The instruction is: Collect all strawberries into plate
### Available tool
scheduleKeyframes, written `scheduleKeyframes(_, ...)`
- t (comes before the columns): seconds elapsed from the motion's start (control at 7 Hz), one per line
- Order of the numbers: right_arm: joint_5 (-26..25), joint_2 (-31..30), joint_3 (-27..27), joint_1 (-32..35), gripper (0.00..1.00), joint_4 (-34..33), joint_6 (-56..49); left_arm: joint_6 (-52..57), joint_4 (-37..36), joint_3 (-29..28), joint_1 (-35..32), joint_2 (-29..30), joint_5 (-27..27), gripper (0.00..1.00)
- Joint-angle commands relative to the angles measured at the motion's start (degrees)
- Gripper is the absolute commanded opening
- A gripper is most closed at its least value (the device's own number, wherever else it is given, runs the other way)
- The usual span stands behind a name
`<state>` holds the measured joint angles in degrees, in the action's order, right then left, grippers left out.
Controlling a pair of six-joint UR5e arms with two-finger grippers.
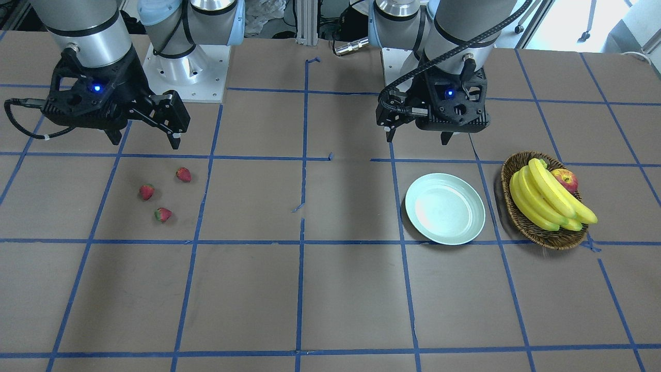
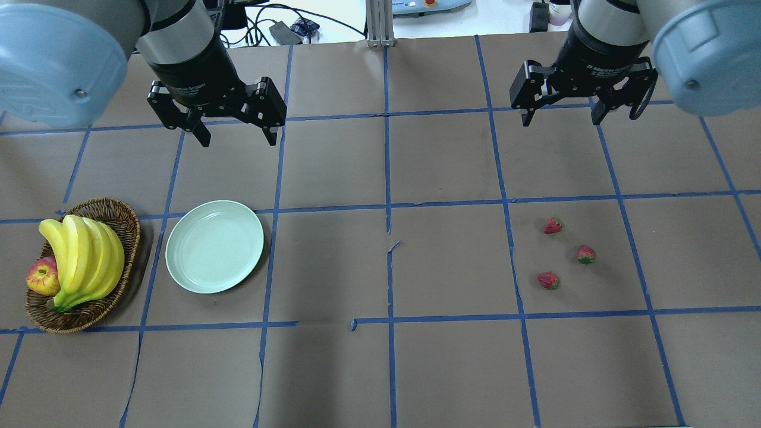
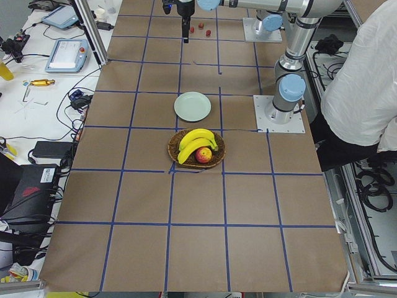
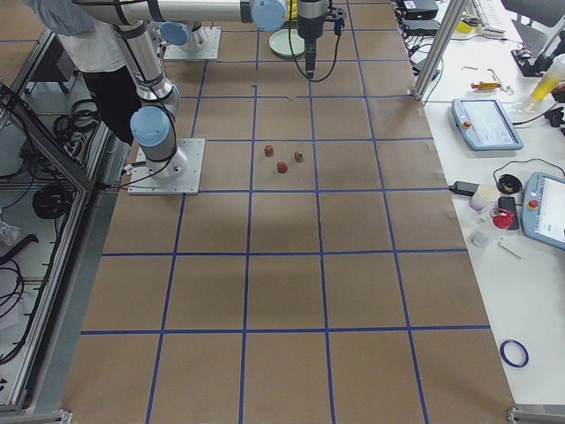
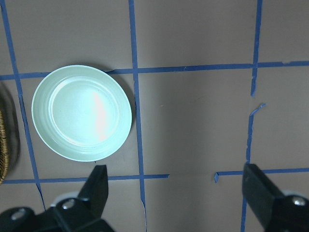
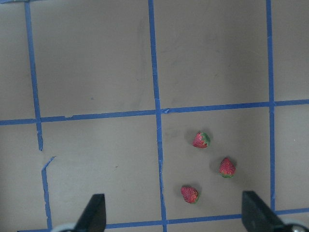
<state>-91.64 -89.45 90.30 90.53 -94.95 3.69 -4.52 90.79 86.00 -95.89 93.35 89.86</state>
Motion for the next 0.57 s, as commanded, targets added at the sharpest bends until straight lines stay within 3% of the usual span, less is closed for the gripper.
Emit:
scheduleKeyframes(0.0, -0.03, -0.02, 0.05, 0.00, 1.00, 0.12, 0.00, 0.21, 0.00, -0.13, 0.00, -0.19, 0.22, 1.00)
scheduleKeyframes(0.43, 0.14, -0.02, -0.39, 0.09, 1.00, 0.21, 0.00, 0.57, -0.08, 0.13, 0.00, 0.60, 0.66, 1.00)
